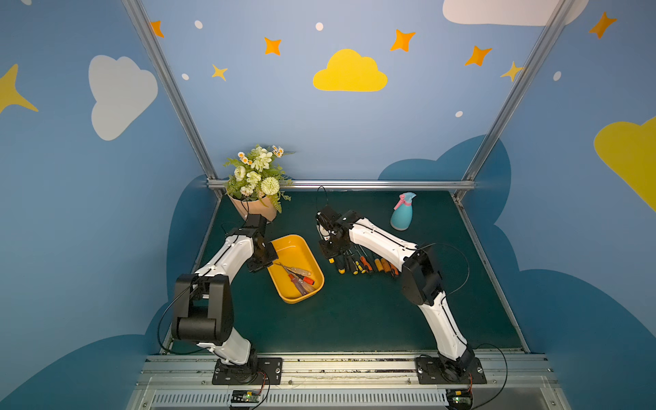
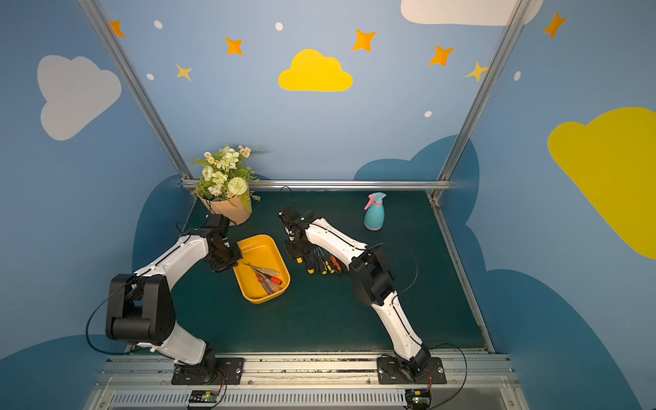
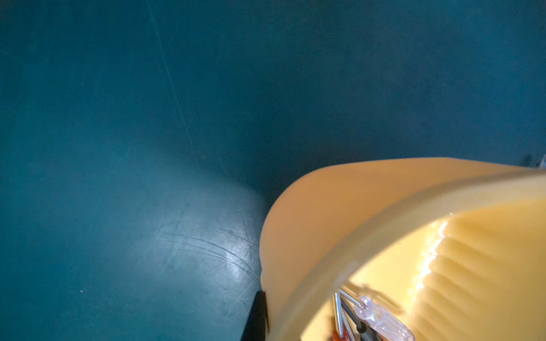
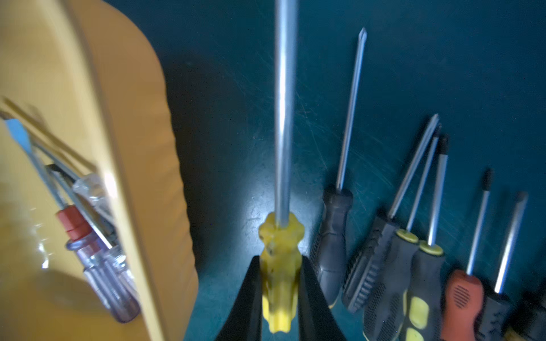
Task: Take out the screwdriver from the storage box
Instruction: Place the screwdriver at the center of the board.
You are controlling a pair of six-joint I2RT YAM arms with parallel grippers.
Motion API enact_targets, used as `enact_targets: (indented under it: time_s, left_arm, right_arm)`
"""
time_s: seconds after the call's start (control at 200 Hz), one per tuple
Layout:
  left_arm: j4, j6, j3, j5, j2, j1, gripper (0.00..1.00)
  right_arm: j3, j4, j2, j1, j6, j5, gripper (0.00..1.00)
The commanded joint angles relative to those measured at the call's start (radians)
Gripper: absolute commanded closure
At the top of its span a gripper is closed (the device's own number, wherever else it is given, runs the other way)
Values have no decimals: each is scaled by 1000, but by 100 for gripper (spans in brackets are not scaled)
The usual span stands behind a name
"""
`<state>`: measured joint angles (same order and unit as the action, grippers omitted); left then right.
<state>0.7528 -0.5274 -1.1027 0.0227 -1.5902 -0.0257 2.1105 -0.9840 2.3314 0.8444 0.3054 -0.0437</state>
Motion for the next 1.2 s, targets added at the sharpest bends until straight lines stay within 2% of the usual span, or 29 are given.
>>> enact_targets:
  time_s: [0.0,0.486,0.876,0.981,1.197]
  left_arm:
    - [14,6,7,-23,34,6,97]
    - [-7,-8,34,-41,24,8,98]
    - [-9,-15,37,-42,19,8,97]
    - [-9,-15,37,-43,21,9,98]
    - [-9,-16,42,-44,23,8,98]
  right_arm:
    - [48,-92,37,-3,-21,-53,100]
    - [189,-213,198,-38,-13,-47,100]
    - [195,-246,209,-74,37,-21,100]
    - [202,-246,219,-75,37,-47,94]
    - [201,-263,240,-73,42,-74,74]
